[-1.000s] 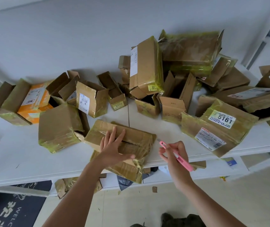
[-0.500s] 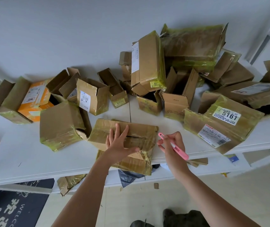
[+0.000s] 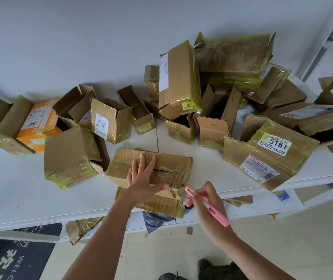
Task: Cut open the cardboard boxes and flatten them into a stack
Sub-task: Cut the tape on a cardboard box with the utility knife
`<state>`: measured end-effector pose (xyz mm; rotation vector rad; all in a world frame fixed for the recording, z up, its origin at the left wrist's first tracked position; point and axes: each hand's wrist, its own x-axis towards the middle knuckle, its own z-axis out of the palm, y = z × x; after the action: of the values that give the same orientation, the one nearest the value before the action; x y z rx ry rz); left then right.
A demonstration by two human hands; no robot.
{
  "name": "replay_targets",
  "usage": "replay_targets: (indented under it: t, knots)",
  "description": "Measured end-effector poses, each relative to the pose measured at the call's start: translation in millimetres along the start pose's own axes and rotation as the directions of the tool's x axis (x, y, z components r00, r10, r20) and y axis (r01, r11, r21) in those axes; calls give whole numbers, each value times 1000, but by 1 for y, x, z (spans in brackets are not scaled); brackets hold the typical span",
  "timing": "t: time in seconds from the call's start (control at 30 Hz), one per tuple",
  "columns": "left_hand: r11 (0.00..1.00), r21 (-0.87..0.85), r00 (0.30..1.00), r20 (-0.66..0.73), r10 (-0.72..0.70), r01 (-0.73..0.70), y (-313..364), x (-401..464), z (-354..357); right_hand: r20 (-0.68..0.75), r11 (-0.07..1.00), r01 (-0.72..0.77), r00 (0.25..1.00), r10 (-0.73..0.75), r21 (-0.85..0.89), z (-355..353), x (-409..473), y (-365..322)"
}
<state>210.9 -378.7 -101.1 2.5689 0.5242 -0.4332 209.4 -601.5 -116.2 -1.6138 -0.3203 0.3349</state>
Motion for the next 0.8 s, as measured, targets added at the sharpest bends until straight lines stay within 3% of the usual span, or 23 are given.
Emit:
replay_targets:
  t: [0.23,0.4,0.57,0.7,0.8]
  knots:
    - [1000,-21,1000,-5,9,-9,2,-2,-1,-204,999,17,979,-9,39,-3,38,-8]
    - [1000,-28,1000,-4,5,-5,1,-3,0,-107,997,75,991,-75,3,9,15,-3]
    - [1000,-29,1000,-6,0,0,0,-2,0,39,999,24,999,-23,-26,2,-11,1]
    - [999,-33,1000,5,-2,2,1,-1,0,-200,997,21,980,-6,75,-2,14,-3]
    - [999,-33,1000,8,-7,7,1,-2,0,-220,996,22,976,-3,83,4,30,-5]
